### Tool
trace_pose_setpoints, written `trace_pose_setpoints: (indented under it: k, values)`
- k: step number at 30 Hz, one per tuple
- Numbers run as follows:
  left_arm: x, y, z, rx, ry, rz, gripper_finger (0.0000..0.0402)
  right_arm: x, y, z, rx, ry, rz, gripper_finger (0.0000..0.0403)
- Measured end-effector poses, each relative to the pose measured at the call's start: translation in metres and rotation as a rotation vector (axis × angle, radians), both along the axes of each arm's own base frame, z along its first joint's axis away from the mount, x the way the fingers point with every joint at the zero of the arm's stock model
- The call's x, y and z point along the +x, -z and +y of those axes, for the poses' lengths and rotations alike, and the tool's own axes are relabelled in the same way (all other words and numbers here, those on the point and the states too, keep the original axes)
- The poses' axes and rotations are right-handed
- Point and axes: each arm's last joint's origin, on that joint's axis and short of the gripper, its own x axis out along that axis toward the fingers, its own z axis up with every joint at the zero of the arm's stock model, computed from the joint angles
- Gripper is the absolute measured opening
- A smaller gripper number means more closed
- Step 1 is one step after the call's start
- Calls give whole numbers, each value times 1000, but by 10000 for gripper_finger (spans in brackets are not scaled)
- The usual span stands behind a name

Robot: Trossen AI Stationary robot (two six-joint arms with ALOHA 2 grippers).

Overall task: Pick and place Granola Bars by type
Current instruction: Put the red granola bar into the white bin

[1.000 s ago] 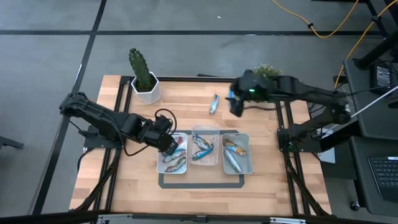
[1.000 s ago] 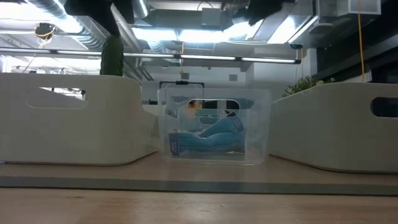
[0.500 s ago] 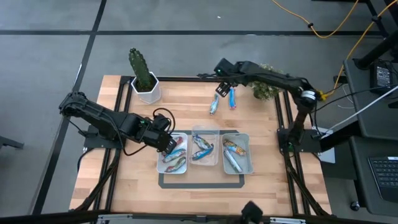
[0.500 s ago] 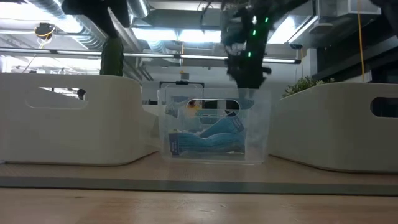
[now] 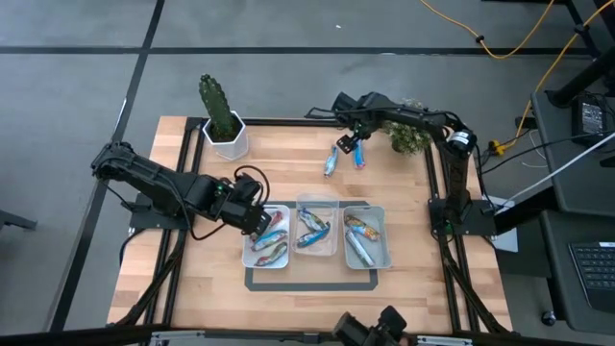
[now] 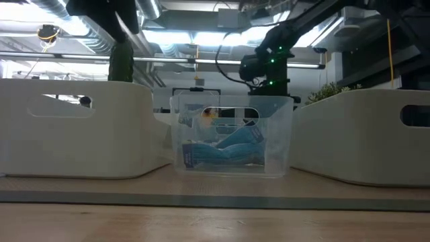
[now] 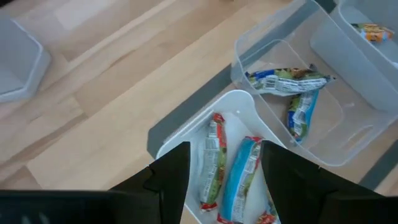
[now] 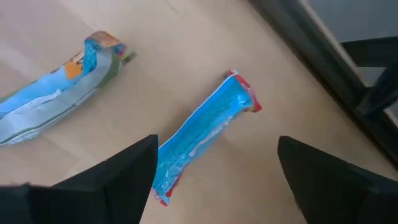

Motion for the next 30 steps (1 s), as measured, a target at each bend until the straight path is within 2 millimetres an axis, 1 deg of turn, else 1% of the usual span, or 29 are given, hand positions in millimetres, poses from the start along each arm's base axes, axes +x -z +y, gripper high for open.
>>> trace_pose_setpoints:
  k: [4,11,16,22,27,30]
  values:
    - [-1,0,1,6,-4,11,187,3,8,-1,15,-6,9,324]
    - [-1,0,1,7,-5,11,187,7,23,-6,44,-7,7,300]
    - [-1,0,1,4,-3,13,187,6,36,-8,82,3,40,281]
    - [-1,0,1,3,-4,12,187,6,46,-12,112,13,51,265]
    - [-1,0,1,3,-4,12,187,3,58,-18,184,29,39,252]
    - [-1,0,1,3,-4,12,187,2,63,-19,217,28,35,236]
